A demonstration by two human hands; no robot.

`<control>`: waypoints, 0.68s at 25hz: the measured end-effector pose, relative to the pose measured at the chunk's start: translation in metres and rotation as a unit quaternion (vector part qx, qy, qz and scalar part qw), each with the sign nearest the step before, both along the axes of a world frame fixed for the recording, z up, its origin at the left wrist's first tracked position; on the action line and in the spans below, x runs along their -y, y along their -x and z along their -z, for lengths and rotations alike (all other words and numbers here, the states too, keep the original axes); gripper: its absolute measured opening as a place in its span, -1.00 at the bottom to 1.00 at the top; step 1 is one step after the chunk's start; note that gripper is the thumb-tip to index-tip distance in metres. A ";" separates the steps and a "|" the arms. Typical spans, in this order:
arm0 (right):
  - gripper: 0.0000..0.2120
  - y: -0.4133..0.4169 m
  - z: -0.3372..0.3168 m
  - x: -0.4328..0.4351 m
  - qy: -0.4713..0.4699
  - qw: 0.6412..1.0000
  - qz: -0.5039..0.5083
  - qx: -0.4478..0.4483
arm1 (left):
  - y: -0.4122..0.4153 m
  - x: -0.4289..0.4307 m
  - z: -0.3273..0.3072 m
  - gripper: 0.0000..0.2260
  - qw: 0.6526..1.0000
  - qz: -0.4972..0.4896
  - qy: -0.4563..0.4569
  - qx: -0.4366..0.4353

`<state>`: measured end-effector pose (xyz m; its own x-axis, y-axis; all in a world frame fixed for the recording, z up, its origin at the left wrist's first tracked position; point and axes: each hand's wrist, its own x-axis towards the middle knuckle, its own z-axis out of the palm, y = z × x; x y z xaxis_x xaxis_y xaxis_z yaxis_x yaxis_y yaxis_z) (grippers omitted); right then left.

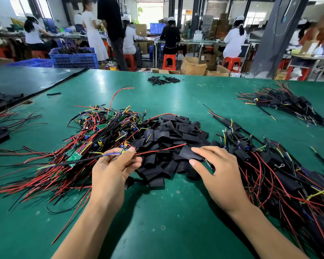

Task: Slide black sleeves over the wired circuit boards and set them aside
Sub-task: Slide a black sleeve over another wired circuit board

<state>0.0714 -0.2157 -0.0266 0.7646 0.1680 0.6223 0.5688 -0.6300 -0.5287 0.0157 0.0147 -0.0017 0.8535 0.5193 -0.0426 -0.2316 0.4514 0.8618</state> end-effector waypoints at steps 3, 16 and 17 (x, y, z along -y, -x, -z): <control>-0.72 0.002 -0.001 -0.001 -0.022 1.000 0.001 -0.017 | 0.001 0.002 -0.001 -0.84 1.000 -0.004 0.003 0.000; -0.73 0.001 -0.002 0.000 -0.058 0.998 -0.019 -0.009 | 0.001 -0.001 0.001 -0.88 1.000 -0.002 0.001 -0.009; -0.73 0.001 -0.001 0.000 -0.045 0.999 -0.024 -0.006 | 0.001 -0.001 0.001 -0.88 1.000 0.000 -0.002 -0.013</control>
<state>0.0701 -0.2156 -0.0251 0.7649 0.1490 0.6267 0.5901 -0.5523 -0.5888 0.0150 0.0159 -0.0028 0.8517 0.5203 -0.0622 -0.2101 0.4479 0.8691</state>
